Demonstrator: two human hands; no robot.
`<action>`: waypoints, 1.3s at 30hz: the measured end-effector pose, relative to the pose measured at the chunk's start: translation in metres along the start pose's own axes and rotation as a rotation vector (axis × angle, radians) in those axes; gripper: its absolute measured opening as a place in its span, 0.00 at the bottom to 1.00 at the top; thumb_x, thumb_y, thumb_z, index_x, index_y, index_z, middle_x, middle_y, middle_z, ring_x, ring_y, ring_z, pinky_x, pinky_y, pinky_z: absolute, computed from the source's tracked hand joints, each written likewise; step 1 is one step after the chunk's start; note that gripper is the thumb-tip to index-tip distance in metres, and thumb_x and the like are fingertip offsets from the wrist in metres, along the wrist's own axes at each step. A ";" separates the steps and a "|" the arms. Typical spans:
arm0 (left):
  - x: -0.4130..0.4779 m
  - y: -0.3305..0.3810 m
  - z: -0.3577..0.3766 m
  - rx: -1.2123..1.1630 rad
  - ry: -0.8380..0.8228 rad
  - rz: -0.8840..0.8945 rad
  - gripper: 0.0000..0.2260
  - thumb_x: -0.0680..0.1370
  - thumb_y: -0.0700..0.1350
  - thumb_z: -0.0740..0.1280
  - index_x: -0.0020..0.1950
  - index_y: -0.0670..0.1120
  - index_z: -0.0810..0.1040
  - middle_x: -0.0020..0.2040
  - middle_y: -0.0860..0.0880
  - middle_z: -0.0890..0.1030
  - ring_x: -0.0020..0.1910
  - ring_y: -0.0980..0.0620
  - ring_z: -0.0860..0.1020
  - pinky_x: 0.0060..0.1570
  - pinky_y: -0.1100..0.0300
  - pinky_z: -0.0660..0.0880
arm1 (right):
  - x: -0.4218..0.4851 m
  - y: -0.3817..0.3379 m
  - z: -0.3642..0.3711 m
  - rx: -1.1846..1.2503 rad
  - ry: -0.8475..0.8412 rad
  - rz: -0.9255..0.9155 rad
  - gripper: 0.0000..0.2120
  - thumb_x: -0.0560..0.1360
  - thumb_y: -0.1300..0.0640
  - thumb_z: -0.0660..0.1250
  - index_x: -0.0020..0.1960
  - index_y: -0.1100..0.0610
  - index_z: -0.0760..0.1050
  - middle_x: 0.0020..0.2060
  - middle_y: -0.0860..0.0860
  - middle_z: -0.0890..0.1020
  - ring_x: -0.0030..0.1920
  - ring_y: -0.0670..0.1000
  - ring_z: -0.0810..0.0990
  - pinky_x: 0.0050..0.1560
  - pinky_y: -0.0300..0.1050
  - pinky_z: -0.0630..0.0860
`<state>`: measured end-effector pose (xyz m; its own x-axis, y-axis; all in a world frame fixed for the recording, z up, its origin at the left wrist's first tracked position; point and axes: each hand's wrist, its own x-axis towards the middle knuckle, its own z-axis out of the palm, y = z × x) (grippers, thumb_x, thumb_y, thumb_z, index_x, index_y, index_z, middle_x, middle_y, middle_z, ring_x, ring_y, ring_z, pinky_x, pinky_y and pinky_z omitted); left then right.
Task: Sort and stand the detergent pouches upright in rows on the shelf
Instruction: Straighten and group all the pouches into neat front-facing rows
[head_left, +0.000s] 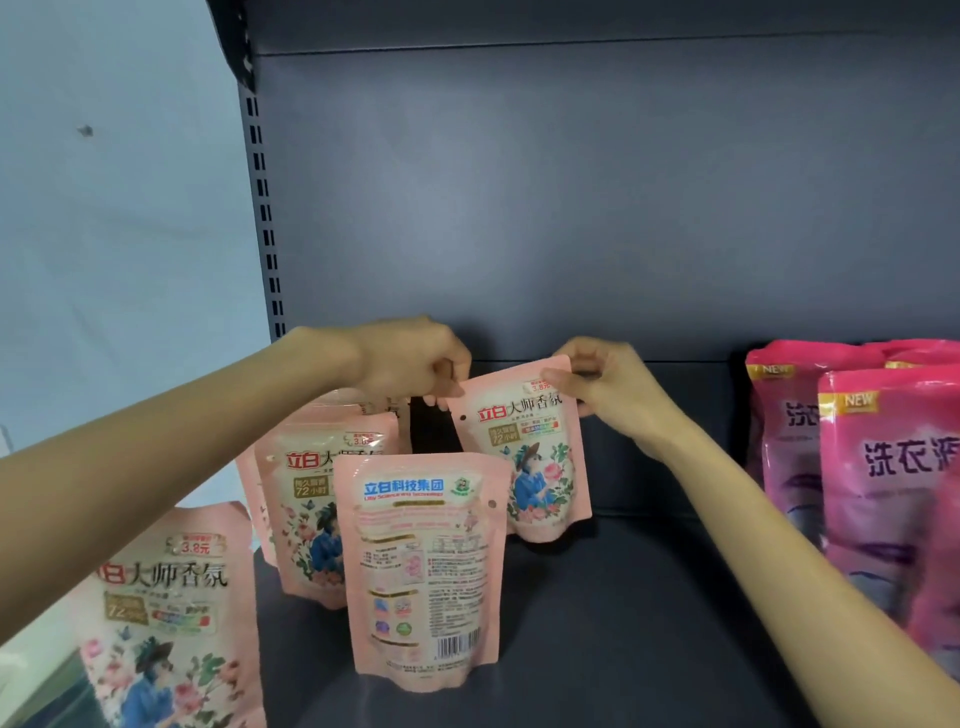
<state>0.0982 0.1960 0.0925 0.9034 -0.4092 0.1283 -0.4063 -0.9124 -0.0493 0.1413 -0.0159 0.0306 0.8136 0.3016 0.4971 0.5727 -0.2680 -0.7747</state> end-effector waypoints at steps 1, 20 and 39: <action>0.001 0.000 0.000 0.006 0.018 -0.005 0.04 0.78 0.45 0.65 0.44 0.49 0.77 0.35 0.57 0.79 0.35 0.61 0.75 0.39 0.65 0.70 | 0.001 0.001 -0.001 0.012 0.014 0.000 0.06 0.75 0.61 0.67 0.39 0.55 0.74 0.42 0.51 0.84 0.42 0.48 0.82 0.42 0.46 0.79; 0.067 0.037 0.013 0.055 -0.001 -0.022 0.06 0.77 0.46 0.65 0.40 0.51 0.76 0.39 0.55 0.81 0.35 0.61 0.75 0.37 0.63 0.68 | 0.007 0.021 -0.046 -0.497 0.097 0.136 0.05 0.72 0.63 0.70 0.41 0.57 0.75 0.44 0.55 0.80 0.48 0.56 0.80 0.50 0.56 0.79; 0.084 0.043 0.028 0.022 0.081 -0.081 0.07 0.79 0.48 0.61 0.44 0.51 0.77 0.44 0.56 0.82 0.38 0.57 0.77 0.43 0.61 0.67 | 0.009 0.042 -0.046 -0.608 0.222 0.177 0.05 0.75 0.64 0.65 0.45 0.55 0.76 0.47 0.55 0.81 0.46 0.55 0.78 0.47 0.47 0.76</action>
<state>0.1601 0.1224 0.0736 0.9186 -0.3330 0.2128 -0.3284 -0.9428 -0.0576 0.1774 -0.0666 0.0212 0.8648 0.0279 0.5013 0.3302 -0.7838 -0.5260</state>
